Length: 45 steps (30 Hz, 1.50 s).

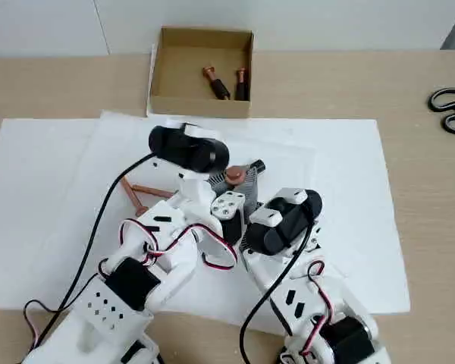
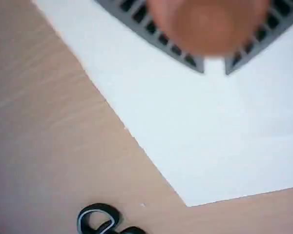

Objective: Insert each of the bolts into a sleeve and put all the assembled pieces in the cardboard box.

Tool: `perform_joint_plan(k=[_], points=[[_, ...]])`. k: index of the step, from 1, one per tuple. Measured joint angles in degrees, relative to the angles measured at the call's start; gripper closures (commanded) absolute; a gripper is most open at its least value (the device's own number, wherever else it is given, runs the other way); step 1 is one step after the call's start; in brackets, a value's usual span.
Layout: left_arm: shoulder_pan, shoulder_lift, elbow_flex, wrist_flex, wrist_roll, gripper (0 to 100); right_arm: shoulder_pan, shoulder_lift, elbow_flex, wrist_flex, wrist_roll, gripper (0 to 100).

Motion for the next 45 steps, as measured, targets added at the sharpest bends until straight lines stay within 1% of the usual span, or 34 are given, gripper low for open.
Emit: perform_joint_plan(k=[4,16,19,27,35,45], points=[[0.0,-0.09,0.0,1.14,-0.18,99,0.18,0.0,0.09,0.0,0.0,97.4],[0.0,0.09,0.0,1.14,-0.53,99,0.18,0.0,0.09,0.0,0.0,97.4],[0.09,2.37,0.0,1.14,-2.11,99,0.18,0.09,0.09,0.0,0.0,97.4],[0.18,5.01,-0.44,1.14,-2.64,99,0.18,0.18,0.35,0.0,0.0,97.4],[0.18,4.92,-0.7,4.4,-2.64,99,0.09,0.18,0.35,0.0,0.0,97.4],[0.97,4.92,-0.7,5.1,-3.6,99,0.09,0.18,0.35,0.0,-0.09,97.4]])
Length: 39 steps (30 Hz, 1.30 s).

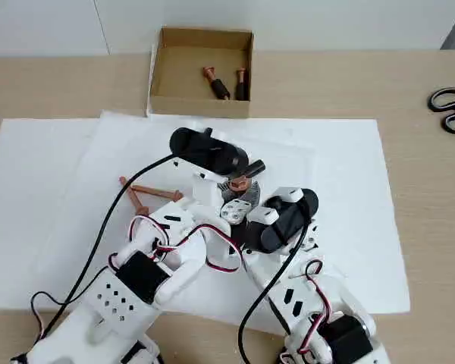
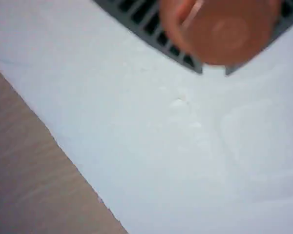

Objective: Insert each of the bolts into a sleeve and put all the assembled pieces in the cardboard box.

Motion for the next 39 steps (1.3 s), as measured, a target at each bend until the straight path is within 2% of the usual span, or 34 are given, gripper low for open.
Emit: perform_joint_plan(k=[10,16,26,33,39], points=[[0.35,0.35,0.0,0.18,-0.79,98,0.0,0.0,0.0,0.0,-0.09,97.4],[-0.09,0.53,0.09,1.14,-1.14,79,0.0,-0.09,0.0,0.0,-0.09,97.4],[-0.7,0.35,-3.69,7.03,-1.14,78,0.09,-0.09,-0.09,0.0,-0.09,97.4],[-8.53,0.44,-13.54,15.56,-1.14,78,0.09,-0.09,-0.09,0.0,-0.09,97.4],[-18.99,0.44,-16.18,21.1,-1.23,78,0.09,-0.09,-0.09,0.0,-0.09,97.5]])
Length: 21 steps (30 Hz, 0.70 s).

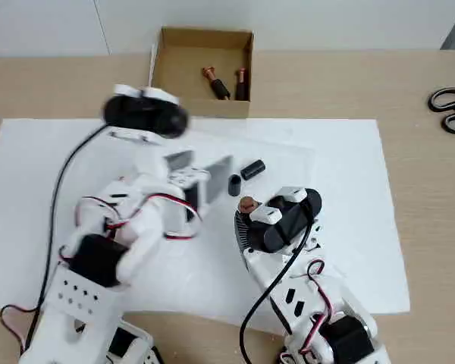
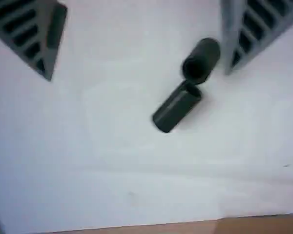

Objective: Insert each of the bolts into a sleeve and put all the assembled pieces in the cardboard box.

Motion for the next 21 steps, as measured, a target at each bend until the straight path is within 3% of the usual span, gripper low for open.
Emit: perform_joint_plan(k=[4,9,14,21], points=[[-8.26,0.0,0.0,8.09,-0.09,78,3.25,0.88,0.0,0.0,0.88,99.5],[-17.58,0.0,0.0,18.9,-2.99,78,15.21,8.7,0.09,-1.14,5.1,99.5],[-27.25,0.0,-0.53,20.92,-11.34,78,21.63,21.45,-4.57,-5.63,9.14,99.5],[-37.89,0.0,-1.49,21.19,-15.82,78,22.33,48.44,-30.77,-6.77,10.64,99.5]])
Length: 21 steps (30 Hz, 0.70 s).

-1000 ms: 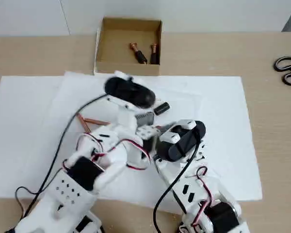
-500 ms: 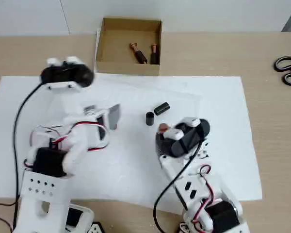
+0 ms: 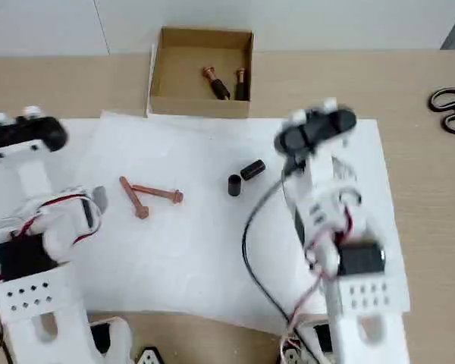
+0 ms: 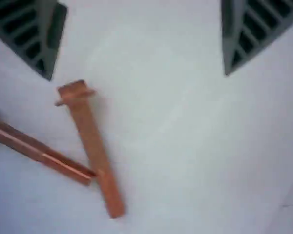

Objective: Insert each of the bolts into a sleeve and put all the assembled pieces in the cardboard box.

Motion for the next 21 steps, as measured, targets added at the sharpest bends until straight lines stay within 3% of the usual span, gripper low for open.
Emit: perform_joint_plan(k=[12,21], points=[[-2.29,0.0,0.0,0.0,-0.09,79,-3.16,54.24,-38.24,-20.66,0.18,99.5],[-2.29,0.0,2.11,0.0,-0.18,79,-5.1,84.31,-62.07,-36.48,0.18,99.5]])
